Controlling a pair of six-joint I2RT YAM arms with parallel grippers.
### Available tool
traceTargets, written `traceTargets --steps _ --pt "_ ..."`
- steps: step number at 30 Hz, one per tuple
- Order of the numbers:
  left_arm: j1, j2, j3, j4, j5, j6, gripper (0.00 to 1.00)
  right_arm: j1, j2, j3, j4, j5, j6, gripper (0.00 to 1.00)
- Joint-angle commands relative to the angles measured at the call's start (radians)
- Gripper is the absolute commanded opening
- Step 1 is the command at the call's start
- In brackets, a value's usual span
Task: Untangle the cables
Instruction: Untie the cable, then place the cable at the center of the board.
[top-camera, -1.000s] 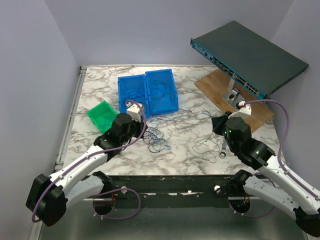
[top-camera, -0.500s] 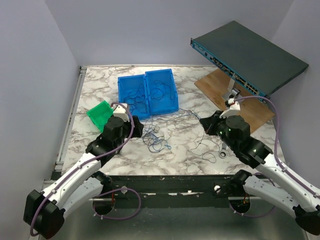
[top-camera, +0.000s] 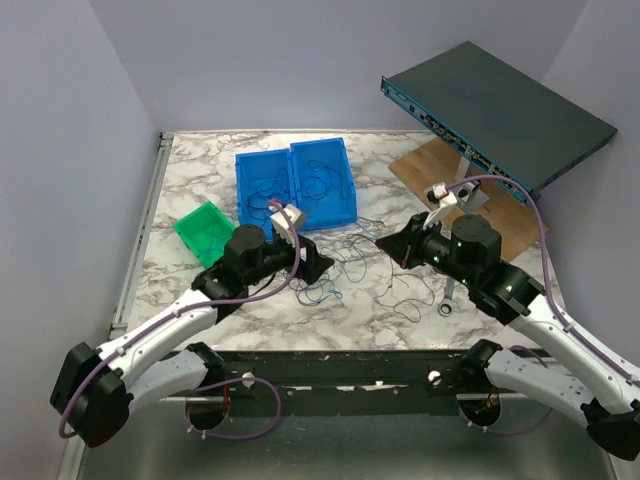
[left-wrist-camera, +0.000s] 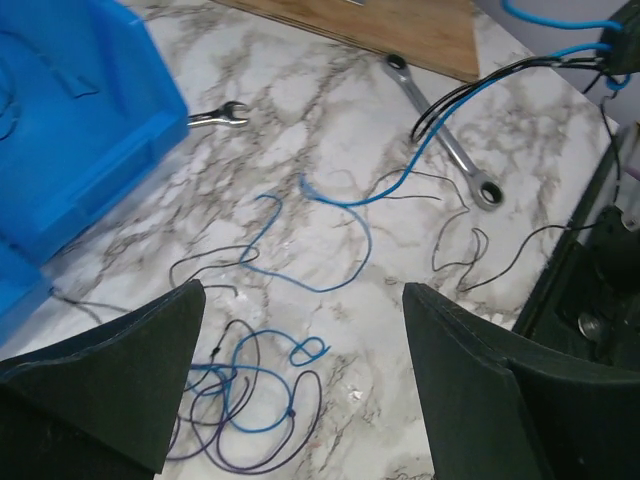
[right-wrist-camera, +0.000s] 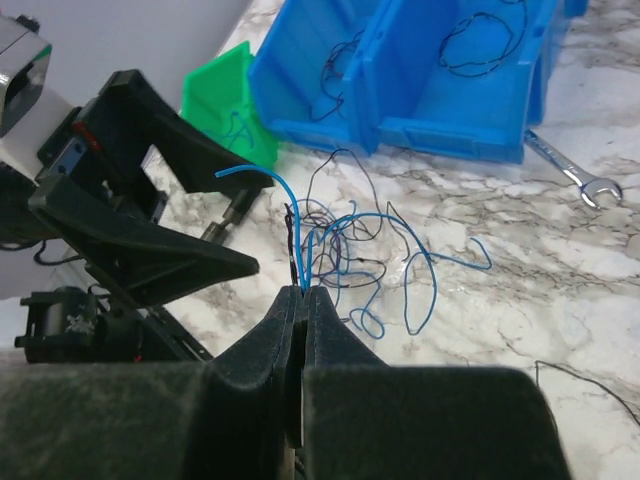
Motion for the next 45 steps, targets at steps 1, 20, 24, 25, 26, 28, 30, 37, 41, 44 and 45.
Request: traceTargets --steps 1,20,24,25,26,28,30,37,41,44,45 --pt "-0.039 0.098 0.057 0.149 0.219 0.064 0.82 0.003 0.01 0.029 0.02 -0.113 -0.002 0.01" --pt "-0.083 0.308 0.076 0.427 0.186 0.024 0.11 0.003 -0.033 -0.034 0.096 -0.193 0.08 0.01" --pt "-0.081 0.282 0.086 0.333 0.128 0.017 0.0 0.002 -0.036 -0.042 0.07 -0.139 0.063 0.46" --pt "-0.081 0.271 0.088 0.308 0.115 0.021 0.0 0.003 -0.042 -0.049 0.065 -0.118 0.058 0.61" --pt "-0.081 0.257 0.089 0.278 0.101 0.025 0.0 0.003 -0.048 -0.055 0.059 -0.101 0.054 0.69" --pt "-0.078 0.234 0.088 0.23 0.077 0.032 0.0 0.004 -0.063 -0.082 0.048 -0.074 0.046 0.8" --pt "-0.076 0.214 0.086 0.19 0.075 0.041 0.0 0.003 -0.07 -0.118 0.049 -0.076 0.041 0.85" --pt "-0.075 0.17 0.092 0.113 0.077 0.062 0.0 0.003 -0.021 -0.242 0.153 -0.245 0.039 0.82" --pt "-0.071 0.149 0.093 0.079 -0.004 0.058 0.0 0.003 0.021 -0.233 0.11 -0.146 0.064 0.16" --pt "-0.039 0.113 0.086 0.017 -0.129 0.022 0.0 0.003 -0.005 -0.227 0.028 0.012 0.109 0.01" --pt "-0.016 0.099 0.075 -0.001 -0.171 -0.004 0.0 0.002 -0.024 -0.233 0.007 0.103 0.132 0.01"
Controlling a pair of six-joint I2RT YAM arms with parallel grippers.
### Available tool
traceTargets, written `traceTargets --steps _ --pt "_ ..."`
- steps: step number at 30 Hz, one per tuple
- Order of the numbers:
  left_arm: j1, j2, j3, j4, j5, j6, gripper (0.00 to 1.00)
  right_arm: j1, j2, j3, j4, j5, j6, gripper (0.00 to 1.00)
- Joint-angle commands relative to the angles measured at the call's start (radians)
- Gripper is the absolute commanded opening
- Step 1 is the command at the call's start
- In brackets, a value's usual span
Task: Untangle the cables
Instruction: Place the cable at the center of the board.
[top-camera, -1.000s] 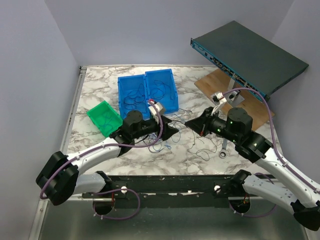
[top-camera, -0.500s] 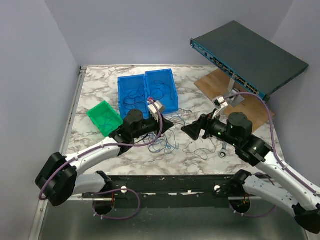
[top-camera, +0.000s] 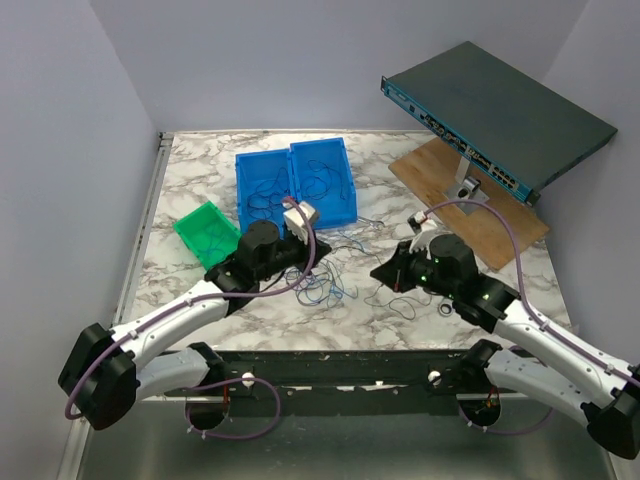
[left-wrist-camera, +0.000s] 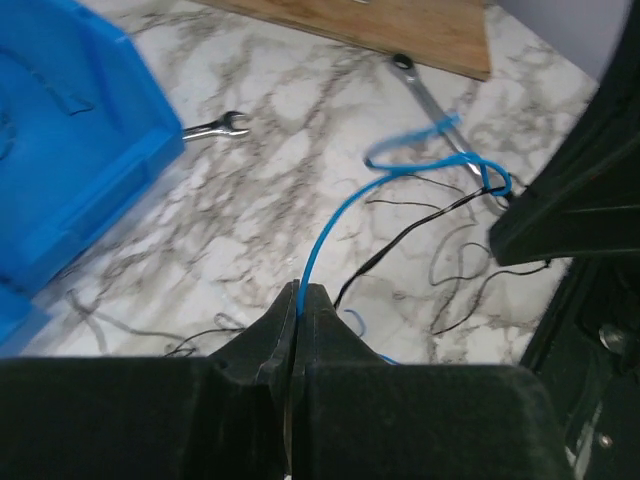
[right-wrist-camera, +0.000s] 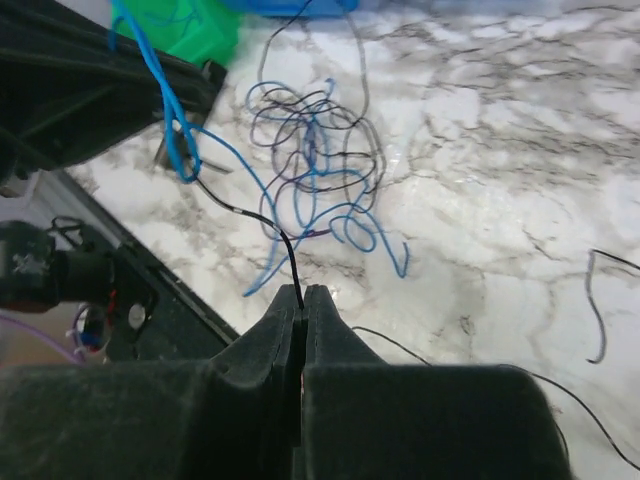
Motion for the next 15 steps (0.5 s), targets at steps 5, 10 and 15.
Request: traceTargets --steps 5,10,15 --pt "0.209 -0.146 -0.064 -0.181 -0.293 -0.172 0.0 0.002 -0.125 0.019 -0.287 0.672 0.264 0.01" --pt "0.263 -0.247 -0.165 -0.15 -0.367 -0.218 0.0 0.001 -0.234 0.003 -0.379 0.836 0.391 0.01" --pt "0.276 -0.347 -0.231 -0.147 -0.495 -0.247 0.0 0.002 -0.28 0.015 -0.475 0.913 0.465 0.01"
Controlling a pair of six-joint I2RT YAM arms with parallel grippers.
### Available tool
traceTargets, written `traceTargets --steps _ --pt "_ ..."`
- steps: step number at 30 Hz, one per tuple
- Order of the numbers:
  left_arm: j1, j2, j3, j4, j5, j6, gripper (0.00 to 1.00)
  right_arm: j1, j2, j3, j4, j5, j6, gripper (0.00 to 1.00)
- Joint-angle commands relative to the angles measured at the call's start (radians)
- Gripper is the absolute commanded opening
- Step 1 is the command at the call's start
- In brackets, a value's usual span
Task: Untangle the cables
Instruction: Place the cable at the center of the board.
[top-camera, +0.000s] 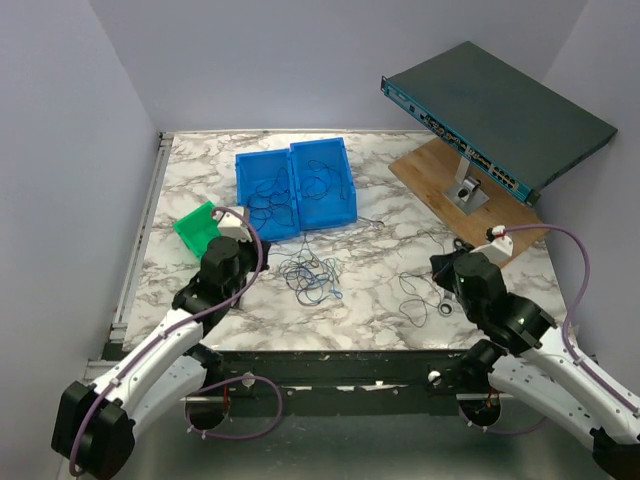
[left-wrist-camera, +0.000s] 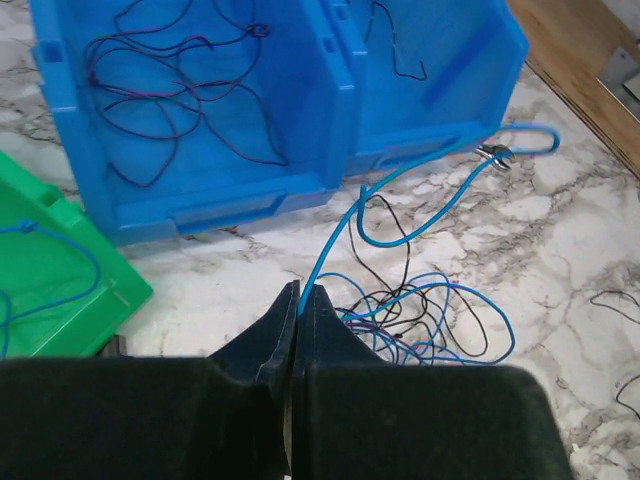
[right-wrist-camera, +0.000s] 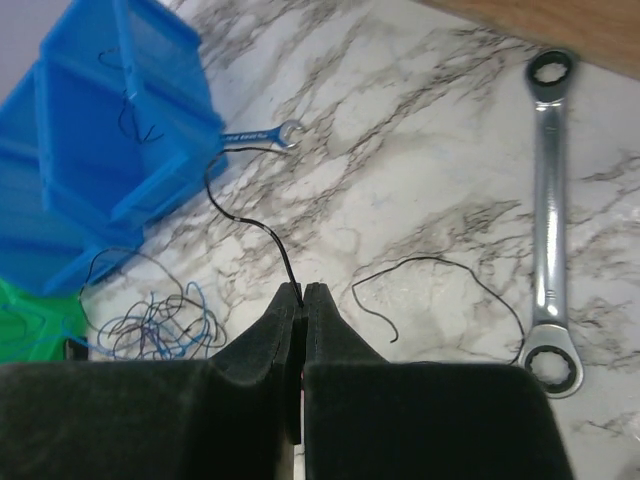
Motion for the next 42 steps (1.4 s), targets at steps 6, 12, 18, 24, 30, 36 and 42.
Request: traceTargets --steps 6,12,18,24,30,36,42 --pt "0.013 -0.141 -0.11 0.107 -0.068 -0.032 0.0 0.002 0.035 0.004 0.001 -0.042 -0.07 0.01" --pt "0.015 -0.106 -0.087 0.109 -0.001 -0.003 0.0 0.002 0.156 0.02 0.04 -0.068 -0.069 0.01" --pt "0.009 -0.125 -0.091 0.081 0.041 -0.001 0.0 0.001 0.307 0.117 -0.267 0.091 0.219 0.03" --pt "-0.022 -0.148 -0.124 0.085 0.048 0.007 0.0 0.002 0.457 0.14 -0.493 0.025 0.414 0.03" --pt "-0.038 -0.14 -0.139 0.113 0.073 0.009 0.0 0.001 0.395 0.037 -0.396 -0.104 0.431 0.55" --pt "-0.054 -0.149 -0.142 0.112 0.074 0.012 0.0 0.001 0.39 0.021 -0.37 -0.127 0.396 1.0" --pt "-0.06 -0.16 -0.143 0.107 0.071 0.015 0.0 0.002 0.545 0.078 -0.381 -0.146 0.392 1.0"
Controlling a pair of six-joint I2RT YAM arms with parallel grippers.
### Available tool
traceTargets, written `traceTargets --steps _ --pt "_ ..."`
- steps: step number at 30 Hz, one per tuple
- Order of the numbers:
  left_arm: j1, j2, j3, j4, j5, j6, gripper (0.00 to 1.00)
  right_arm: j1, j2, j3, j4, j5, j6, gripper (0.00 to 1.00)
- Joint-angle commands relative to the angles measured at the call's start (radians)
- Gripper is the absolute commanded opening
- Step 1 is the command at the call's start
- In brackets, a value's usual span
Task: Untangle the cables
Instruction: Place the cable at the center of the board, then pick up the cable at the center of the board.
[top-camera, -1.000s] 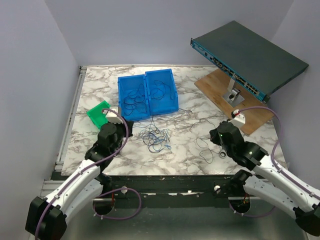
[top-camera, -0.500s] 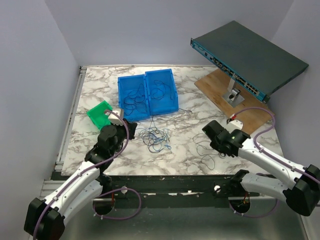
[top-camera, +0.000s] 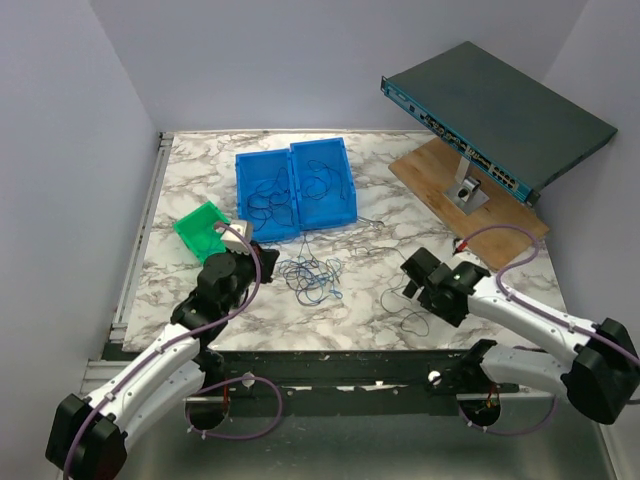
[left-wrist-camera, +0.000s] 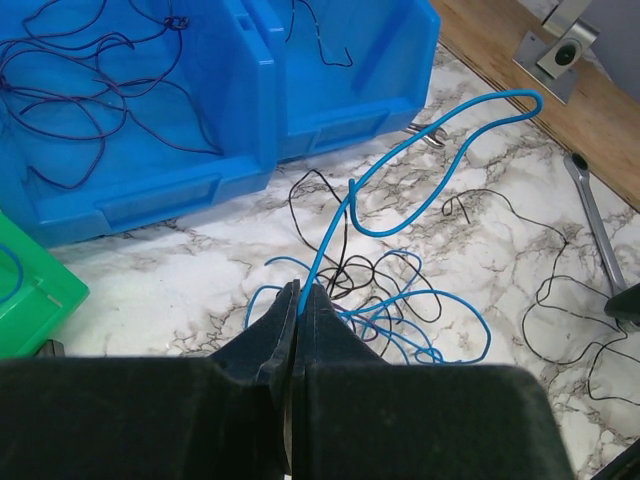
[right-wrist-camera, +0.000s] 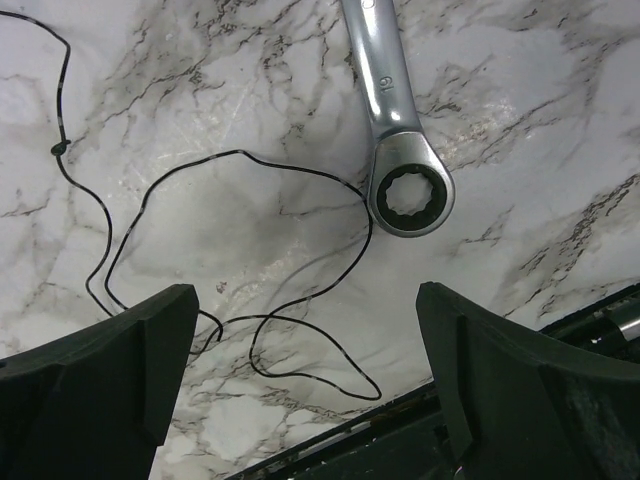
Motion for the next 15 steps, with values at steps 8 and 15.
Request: traceTargets --steps 8,15 --pt "-0.01 -0.042 -0.013 0.006 0.005 0.019 0.0 0.003 0.112 0.035 0.067 -0.077 -0.022 1.0" --pt "-0.011 -0.071 -0.016 -0.004 -0.019 0.025 0.0 0.003 -0.016 0.086 -0.007 -0.041 0.004 1.0"
